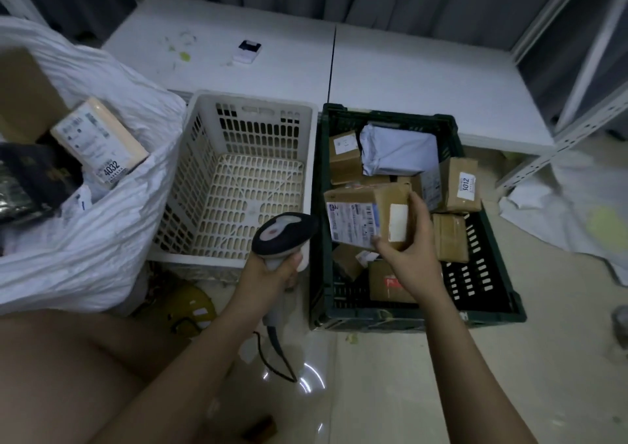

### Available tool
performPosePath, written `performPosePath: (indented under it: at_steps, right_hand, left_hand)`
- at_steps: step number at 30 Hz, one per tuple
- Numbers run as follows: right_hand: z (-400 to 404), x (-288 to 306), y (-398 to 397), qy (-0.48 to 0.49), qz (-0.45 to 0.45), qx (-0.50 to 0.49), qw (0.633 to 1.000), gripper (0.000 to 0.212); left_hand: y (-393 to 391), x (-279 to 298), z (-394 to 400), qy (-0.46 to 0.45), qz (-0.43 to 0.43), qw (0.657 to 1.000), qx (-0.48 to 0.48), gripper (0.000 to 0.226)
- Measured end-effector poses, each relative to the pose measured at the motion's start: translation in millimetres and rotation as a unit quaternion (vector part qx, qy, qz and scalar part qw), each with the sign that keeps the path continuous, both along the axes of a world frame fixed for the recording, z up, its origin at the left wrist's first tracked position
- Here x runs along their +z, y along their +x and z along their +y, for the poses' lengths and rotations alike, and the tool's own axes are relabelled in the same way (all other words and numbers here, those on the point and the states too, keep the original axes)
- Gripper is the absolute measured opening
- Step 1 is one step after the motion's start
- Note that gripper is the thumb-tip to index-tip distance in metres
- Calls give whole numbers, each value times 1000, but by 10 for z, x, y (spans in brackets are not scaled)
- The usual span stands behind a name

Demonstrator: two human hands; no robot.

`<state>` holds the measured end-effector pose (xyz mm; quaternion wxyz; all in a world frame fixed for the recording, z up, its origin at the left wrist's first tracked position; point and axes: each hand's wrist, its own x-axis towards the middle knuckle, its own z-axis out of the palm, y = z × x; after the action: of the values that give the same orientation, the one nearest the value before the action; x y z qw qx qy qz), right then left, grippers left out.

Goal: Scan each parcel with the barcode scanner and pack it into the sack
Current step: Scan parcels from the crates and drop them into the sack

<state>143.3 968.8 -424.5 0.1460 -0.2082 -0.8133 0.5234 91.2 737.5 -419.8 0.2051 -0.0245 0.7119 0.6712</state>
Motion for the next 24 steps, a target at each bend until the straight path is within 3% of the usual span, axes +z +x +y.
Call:
performPosePath:
  at_steps: [4, 7, 11, 17, 20, 24]
  right_hand:
    - [-249, 202, 101, 16, 38, 6, 999, 85]
    - [-277, 325, 109, -47, 60, -10, 997, 61]
    - [-271, 454, 23, -86, -19, 46, 995, 38]
    - [-475, 565, -123, -130, -64, 100, 984, 25]
    - [-640, 566, -209, -162, -60, 78, 982, 20]
    - [-899, 516, -322, -181, -31, 18, 983, 34]
  left_hand:
    - [40, 135, -114, -2, 27, 999, 17, 29]
    - [-13, 178, -189, -4, 35, 999, 31, 36]
    - [-32, 282, -264, 3, 40, 997, 68, 53]
    - [-49, 349, -343, 19, 56, 995, 77, 59]
    - [-68, 344, -422, 28, 51, 995, 78, 62]
    - [-117, 254, -603, 64, 31, 992, 104, 37]
